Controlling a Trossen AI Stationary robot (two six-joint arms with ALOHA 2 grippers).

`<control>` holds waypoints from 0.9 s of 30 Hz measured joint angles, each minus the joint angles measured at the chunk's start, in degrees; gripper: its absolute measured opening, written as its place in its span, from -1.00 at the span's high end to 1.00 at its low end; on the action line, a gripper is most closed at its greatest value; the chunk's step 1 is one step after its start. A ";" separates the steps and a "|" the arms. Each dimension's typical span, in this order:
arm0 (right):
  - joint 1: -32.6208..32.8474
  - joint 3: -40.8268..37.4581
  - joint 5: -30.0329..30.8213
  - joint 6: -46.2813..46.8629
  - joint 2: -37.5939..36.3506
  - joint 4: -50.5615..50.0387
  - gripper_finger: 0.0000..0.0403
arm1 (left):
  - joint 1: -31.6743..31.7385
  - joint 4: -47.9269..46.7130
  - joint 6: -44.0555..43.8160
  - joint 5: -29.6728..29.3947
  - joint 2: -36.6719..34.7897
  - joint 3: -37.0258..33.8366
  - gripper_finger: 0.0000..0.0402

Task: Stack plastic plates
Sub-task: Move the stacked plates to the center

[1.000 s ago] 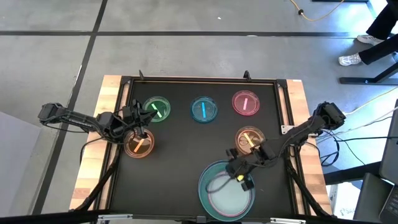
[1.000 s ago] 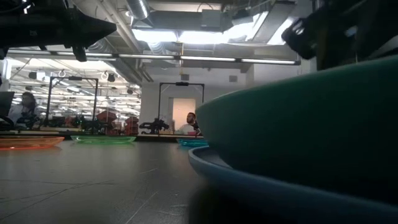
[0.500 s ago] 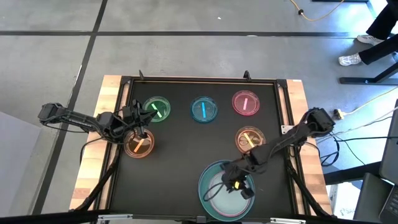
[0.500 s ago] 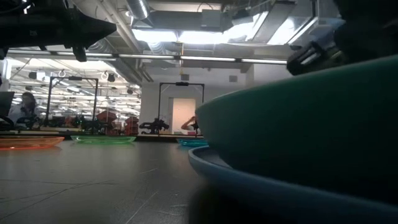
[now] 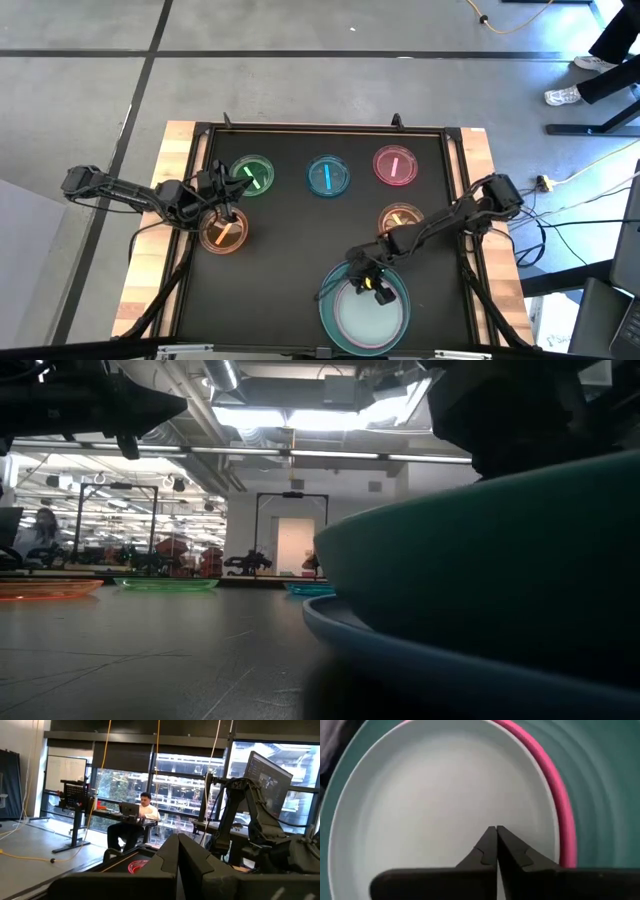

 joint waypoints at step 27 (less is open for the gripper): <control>-15.70 0.05 17.07 -13.90 0.48 5.37 1.00 | 0.00 -0.04 0.00 -0.26 0.02 0.00 0.99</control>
